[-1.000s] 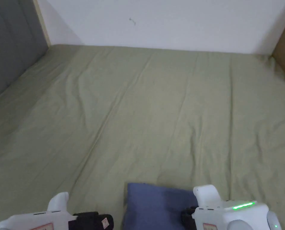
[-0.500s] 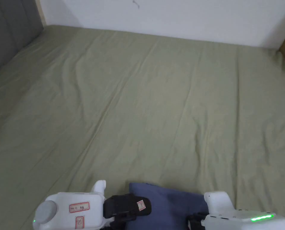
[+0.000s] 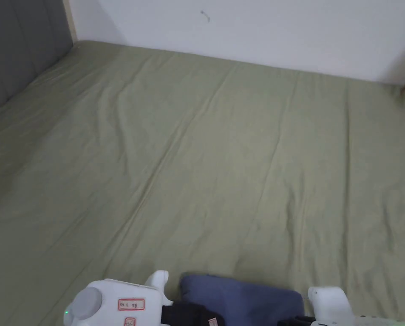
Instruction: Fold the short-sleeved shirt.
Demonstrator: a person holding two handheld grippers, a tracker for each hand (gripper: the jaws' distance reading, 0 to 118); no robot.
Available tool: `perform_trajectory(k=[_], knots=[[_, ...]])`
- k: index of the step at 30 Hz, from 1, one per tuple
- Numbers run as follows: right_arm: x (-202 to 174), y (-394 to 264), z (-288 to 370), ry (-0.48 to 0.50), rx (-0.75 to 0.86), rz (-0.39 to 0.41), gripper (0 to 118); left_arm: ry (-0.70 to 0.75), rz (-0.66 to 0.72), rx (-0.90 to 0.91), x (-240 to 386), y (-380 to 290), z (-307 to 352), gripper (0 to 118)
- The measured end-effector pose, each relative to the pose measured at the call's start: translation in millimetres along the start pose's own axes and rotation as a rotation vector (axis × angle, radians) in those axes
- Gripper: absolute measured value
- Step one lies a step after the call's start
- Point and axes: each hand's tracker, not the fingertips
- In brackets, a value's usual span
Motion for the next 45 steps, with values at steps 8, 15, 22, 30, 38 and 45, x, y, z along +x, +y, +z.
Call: perform_trajectory(k=[8, 15, 22, 30, 38, 45], knots=[[-14.5, 20.0, 8.2, 0.031, 0.056, -0.007, 0, 0.291, -0.161, 0.111, 8.1, 36.6, 129.4, 30], [-21.8, 25.2, -2.0, 0.022, 0.041, 0.017, 0, 0.953, -0.182, 0.117, -7.1, 87.2, 246.2, 30], [-23.6, 25.0, -11.2, 0.041, 0.011, -0.001, 0, 1.524, -0.263, 0.041, -39.7, 127.9, 280.4, 37], [-7.7, 17.9, -9.4, 0.058, 0.004, -0.073, 0, 1.38, -0.128, 0.353, -18.6, 109.8, 305.4, 109], [0.3, -0.6, 2.2, 0.064, 0.029, -0.098, 0, 0.768, -0.061, 0.47, 37.2, 49.8, 249.3, 1], [12.6, -22.8, 21.3, 0.065, 0.082, -0.11, 0, 0.83, -0.27, 0.379, 104.9, 3.9, 148.3, 0]])
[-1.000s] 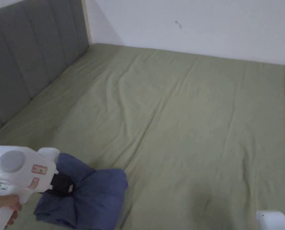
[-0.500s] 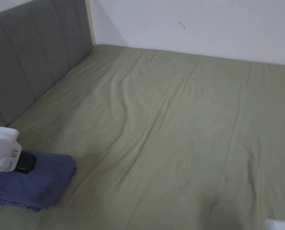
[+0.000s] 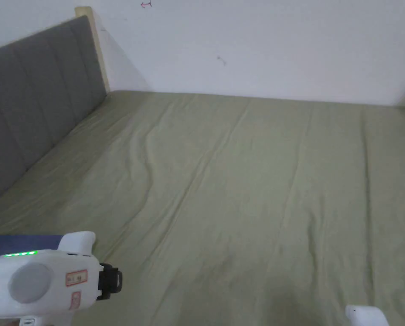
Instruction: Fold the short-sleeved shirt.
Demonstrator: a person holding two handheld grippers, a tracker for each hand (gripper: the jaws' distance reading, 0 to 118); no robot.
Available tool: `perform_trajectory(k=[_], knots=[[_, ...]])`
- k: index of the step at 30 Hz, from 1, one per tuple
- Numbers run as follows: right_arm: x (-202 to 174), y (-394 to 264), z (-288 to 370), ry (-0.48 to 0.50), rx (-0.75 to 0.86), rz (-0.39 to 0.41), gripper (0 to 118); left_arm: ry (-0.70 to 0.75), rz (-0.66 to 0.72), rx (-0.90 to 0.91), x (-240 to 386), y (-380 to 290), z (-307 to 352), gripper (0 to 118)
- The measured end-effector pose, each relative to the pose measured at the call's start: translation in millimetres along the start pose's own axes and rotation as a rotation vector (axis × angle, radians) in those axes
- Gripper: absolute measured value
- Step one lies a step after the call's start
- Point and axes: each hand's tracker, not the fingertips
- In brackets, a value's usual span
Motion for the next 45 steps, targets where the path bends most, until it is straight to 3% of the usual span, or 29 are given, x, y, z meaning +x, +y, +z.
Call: perform_trajectory(k=[2, 5, 8, 13, 16, 23, 31, 32, 34, 35, 36, 37, 38, 40, 45], knots=[[4.2, -2.0, 12.8, -0.031, 0.061, -0.017, 0, 0.088, -0.096, 0.062, 36.2, -2.8, 8.4, 0], [7.4, 3.6, 35.7, -0.132, 0.145, 0.007, 0, 0.133, -0.136, 0.171, 86.3, -9.5, 26.9, 0], [9.3, 16.3, 60.4, -0.16, 0.247, -0.01, 0, 0.172, -0.176, 0.311, 121.7, -9.6, 42.4, 0], [0.8, 42.8, 106.5, -0.304, 0.495, 0.033, 0, 0.167, -0.226, 0.502, 180.8, -6.5, 68.9, 0], [-5.2, 55.1, 139.0, -0.381, 0.658, -0.004, 0, 0.219, -0.302, 0.604, 211.0, -1.9, 82.3, 0], [-30.3, 79.4, 189.7, -0.604, 0.865, 0.104, 0, 0.228, -0.301, 0.767, 248.6, 6.0, 113.2, 0], [-36.7, 75.0, 201.4, -0.593, 0.949, 0.096, 1, 0.239, -0.281, 0.85, 252.3, 1.5, 124.7, 5], [-37.1, 74.6, 201.5, -0.593, 0.949, 0.099, 6, 0.24, -0.281, 0.856, 252.8, 0.0, 125.8, 14], [-37.2, 72.2, 201.9, -0.585, 0.949, 0.106, 26, 0.232, -0.286, 0.866, 252.4, -2.1, 127.6, 64], [-37.7, 70.7, 203.7, -0.568, 0.955, 0.098, 44, 0.218, -0.284, 0.863, 251.8, -1.5, 127.6, 89], [-37.6, 69.2, 204.8, -0.551, 0.968, 0.091, 79, 0.208, -0.28, 0.852, 252.2, -1.3, 126.9, 111], [-38.4, 67.9, 205.5, -0.542, 0.976, 0.085, 103, 0.194, -0.275, 0.848, 252.1, -2.0, 126.6, 117], [-38.7, 67.4, 205.6, -0.54, 0.98, 0.083, 116, 0.195, -0.276, 0.853, 252.9, -3.8, 126.7, 118], [-41.1, 61.8, 208.2, -0.539, 1.038, 0.102, 118, 0.234, -0.319, 0.823, 256.8, -1.9, 127.2, 117], [-40.7, 63.3, 207.2, -0.556, 1.003, 0.123, 118, 0.224, -0.339, 0.857, 262.1, -6.4, 131.7, 117]])
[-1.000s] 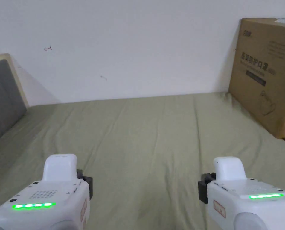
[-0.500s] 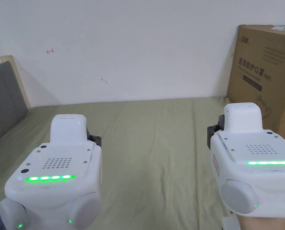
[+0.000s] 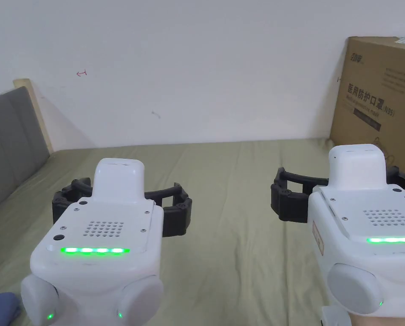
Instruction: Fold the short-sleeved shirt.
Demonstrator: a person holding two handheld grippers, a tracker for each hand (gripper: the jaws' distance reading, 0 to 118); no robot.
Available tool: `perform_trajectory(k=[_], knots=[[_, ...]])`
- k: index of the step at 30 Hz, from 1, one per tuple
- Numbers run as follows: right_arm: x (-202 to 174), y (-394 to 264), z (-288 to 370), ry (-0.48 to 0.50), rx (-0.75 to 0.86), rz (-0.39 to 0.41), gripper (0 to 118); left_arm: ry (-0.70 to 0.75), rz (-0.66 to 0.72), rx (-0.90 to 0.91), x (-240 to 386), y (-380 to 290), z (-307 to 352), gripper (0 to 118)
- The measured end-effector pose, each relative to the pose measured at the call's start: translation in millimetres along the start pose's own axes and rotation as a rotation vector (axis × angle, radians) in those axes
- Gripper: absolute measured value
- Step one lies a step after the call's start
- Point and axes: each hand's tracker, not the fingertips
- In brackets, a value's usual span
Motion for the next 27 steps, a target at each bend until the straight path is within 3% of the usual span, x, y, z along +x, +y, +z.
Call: perform_trajectory(k=[6, 11, 18, 27], knots=[[0.9, -5.1, -2.7, 0.025, -0.041, -0.031, 118, -0.08, 0.064, -0.054, -4.4, 8.6, -0.4, 117], [0.3, -5.3, -4.8, 0.035, -0.049, -0.016, 118, -0.058, 0.139, -0.043, -10.8, 10.6, -0.1, 117], [1.6, -5.2, -10.9, 0.045, -0.072, -0.029, 118, 0.018, 0.09, -0.052, -7.4, 13.8, -3.4, 117], [-1.0, -10.1, -14.3, 0.047, -0.1, -0.011, 118, -0.036, 0.078, -0.124, -4.2, 18.3, -0.7, 117]])
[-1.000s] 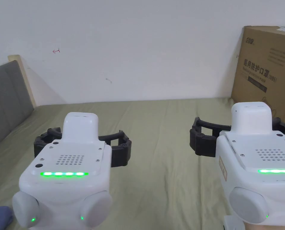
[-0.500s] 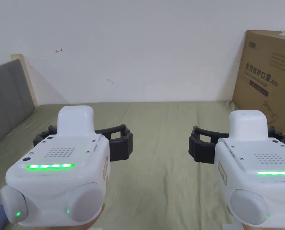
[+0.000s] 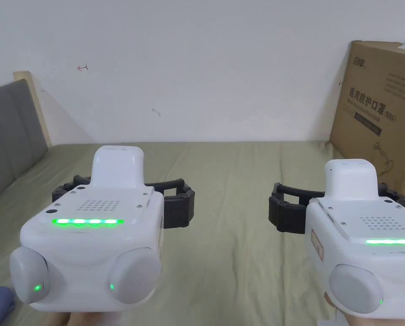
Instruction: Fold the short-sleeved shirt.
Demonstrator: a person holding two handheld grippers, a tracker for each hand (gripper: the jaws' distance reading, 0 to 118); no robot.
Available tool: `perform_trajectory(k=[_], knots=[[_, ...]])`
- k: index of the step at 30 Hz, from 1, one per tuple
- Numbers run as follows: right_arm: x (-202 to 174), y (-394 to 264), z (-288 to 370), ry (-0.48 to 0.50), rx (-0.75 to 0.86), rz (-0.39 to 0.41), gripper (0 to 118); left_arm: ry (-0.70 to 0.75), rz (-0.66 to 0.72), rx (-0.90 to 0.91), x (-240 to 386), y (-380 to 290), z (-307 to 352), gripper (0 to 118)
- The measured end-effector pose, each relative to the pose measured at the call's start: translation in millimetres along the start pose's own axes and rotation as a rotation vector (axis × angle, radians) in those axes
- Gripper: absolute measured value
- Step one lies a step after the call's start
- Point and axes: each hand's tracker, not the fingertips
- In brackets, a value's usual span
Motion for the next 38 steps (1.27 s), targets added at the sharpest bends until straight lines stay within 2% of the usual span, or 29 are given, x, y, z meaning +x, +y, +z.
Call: perform_trajectory(k=[12, 23, 38], knots=[[0.4, -4.5, -4.3, 0.0, -0.027, 0.003, 118, 0.005, 0.038, -0.012, -4.8, -1.8, -2.6, 117], [1.4, -6.0, -5.3, 0.0, -0.038, -0.002, 118, -0.001, 0.01, 0.067, -4.1, -9.8, 4.0, 117], [2.0, -8.9, -5.1, -0.004, -0.049, -0.003, 118, 0.0, 0.002, 0.088, -8.9, -11.3, 0.5, 117]])
